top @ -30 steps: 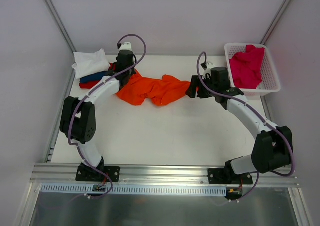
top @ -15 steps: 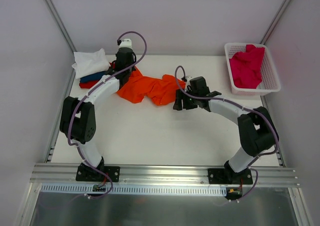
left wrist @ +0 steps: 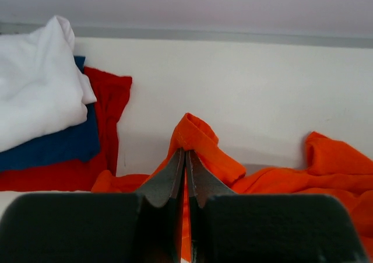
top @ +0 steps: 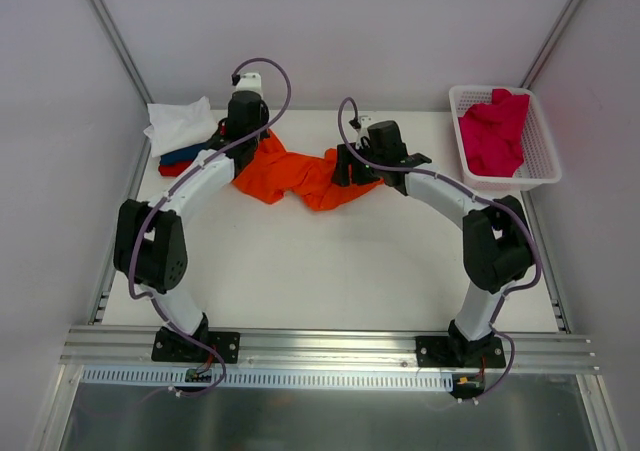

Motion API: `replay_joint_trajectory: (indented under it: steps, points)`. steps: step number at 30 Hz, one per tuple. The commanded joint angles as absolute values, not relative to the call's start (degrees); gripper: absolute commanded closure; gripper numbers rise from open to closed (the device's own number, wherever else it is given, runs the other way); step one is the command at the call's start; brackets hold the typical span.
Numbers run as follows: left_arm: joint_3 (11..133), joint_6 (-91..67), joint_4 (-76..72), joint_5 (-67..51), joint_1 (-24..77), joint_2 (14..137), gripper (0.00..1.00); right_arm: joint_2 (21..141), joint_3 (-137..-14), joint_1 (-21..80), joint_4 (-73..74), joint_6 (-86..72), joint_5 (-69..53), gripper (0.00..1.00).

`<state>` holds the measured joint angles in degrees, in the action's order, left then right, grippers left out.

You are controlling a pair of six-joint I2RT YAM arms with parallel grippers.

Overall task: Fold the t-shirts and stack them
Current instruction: Flatten out the tshirt

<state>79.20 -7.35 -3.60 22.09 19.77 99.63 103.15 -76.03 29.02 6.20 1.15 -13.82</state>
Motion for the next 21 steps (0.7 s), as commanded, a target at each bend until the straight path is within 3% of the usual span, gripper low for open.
replay_joint_trajectory:
  steps: [1, 21]
  points:
    - [85.07, -4.05, -5.89, 19.96, 19.07, 90.1, 1.0, 103.36, -77.26, 28.92, 6.68, 2.55, -14.24, 0.32]
    - [95.79, -0.62, -6.33, 0.27, 20.21, 60.74, 1.0, 99.93, -70.05, 28.92, 1.23, 0.09, -14.24, 0.32]
